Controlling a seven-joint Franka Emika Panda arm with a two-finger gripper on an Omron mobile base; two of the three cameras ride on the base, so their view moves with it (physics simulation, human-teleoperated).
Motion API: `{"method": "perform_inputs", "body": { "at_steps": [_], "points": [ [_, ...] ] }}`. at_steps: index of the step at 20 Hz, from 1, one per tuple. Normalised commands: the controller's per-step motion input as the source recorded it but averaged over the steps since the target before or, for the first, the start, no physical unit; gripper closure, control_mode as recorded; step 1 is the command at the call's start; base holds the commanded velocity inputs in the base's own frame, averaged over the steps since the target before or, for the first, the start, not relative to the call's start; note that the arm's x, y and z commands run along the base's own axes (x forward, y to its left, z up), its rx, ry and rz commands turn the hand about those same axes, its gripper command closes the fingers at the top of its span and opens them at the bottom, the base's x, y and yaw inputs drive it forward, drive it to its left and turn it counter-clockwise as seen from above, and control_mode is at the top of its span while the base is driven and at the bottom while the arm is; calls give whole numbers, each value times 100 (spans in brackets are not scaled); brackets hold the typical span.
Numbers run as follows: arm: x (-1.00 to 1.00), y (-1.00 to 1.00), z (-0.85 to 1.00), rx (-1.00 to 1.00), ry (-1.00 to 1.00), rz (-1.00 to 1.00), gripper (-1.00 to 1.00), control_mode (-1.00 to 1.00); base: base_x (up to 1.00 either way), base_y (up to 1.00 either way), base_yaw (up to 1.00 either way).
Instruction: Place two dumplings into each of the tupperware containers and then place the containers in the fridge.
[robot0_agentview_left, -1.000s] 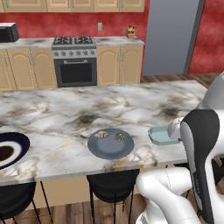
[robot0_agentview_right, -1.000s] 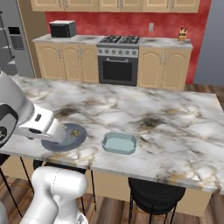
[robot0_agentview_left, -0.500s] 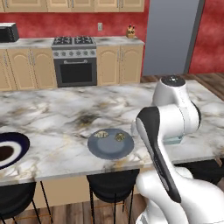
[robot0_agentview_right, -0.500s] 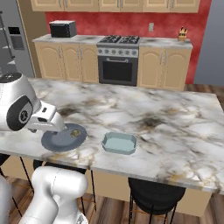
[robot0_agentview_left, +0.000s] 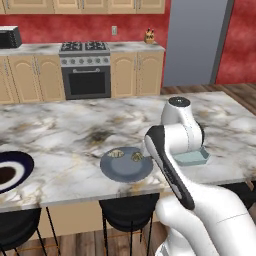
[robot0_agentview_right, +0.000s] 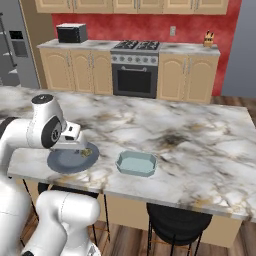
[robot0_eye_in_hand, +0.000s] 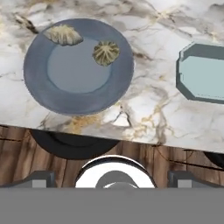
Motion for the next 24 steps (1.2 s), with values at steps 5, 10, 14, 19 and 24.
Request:
{"method": "perform_inputs", "body": {
  "at_steps": [5,10,14,19,24],
  "points": [
    [66,16,-57,0,5,6,-100,-100,0,0,0],
    [45,3,-48,0,1,6,-100,-100,0,0,0],
    [44,18,-42,0,0,0,-100,-100,0,0,0],
    [56,9,-38,0,0,0,-100,-100,0,0,0],
    [38,0,-16,0,0,0,-100,-100,0,0,0]
  ]
}}
